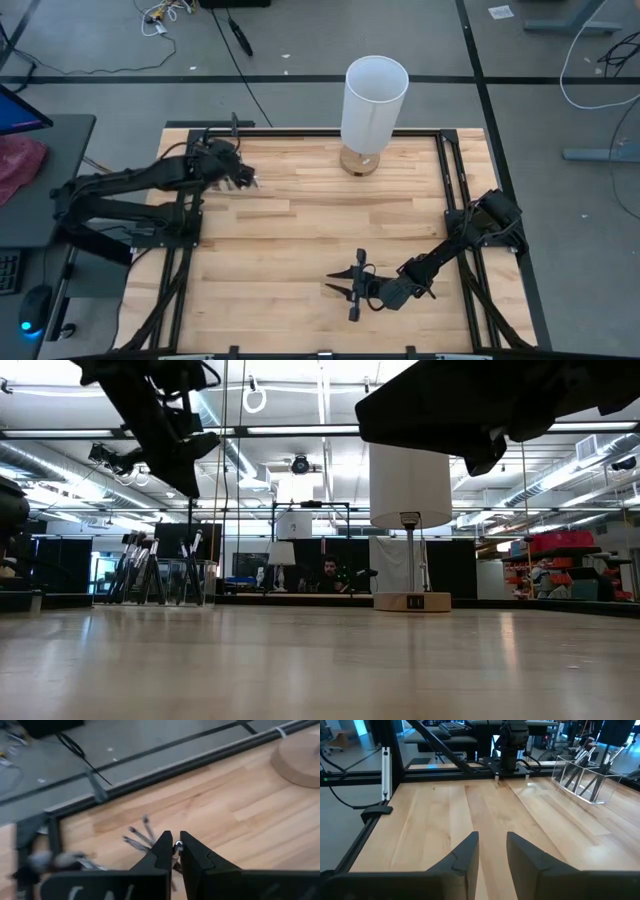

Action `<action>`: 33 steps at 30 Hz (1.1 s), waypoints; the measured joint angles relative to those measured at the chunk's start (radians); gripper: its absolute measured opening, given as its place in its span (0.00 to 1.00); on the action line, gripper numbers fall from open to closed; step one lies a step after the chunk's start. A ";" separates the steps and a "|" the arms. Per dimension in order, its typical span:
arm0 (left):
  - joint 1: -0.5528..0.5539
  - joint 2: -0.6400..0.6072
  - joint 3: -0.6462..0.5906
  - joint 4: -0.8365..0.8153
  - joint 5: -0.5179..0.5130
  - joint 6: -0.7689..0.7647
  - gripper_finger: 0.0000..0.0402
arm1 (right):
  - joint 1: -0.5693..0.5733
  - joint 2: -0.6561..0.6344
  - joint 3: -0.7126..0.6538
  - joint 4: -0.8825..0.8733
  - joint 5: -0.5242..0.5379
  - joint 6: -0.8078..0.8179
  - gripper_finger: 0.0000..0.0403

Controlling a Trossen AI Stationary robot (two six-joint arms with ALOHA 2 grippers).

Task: Put items in baskets/containers
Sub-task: Put the black liner brush into the transparent organizer

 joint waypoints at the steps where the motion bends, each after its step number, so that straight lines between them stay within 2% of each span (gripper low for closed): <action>1: 0.012 0.000 -0.016 0.033 0.025 0.010 0.04 | 0.000 0.000 0.000 0.000 0.000 0.000 0.25; 9: 0.129 0.001 -0.143 0.188 0.169 0.036 0.04 | 0.000 0.000 0.000 0.000 -0.034 0.008 0.25; 16: 0.206 0.001 -0.183 0.217 0.297 0.048 0.05 | -0.001 0.000 0.000 0.000 -0.042 0.008 0.25; 24: 0.252 0.009 -0.185 0.218 0.351 0.058 0.07 | -0.001 0.001 0.000 0.001 -0.043 0.008 0.25; 33: 0.273 0.008 -0.248 0.247 0.343 0.060 0.12 | -0.001 0.001 0.000 0.000 -0.043 0.008 0.25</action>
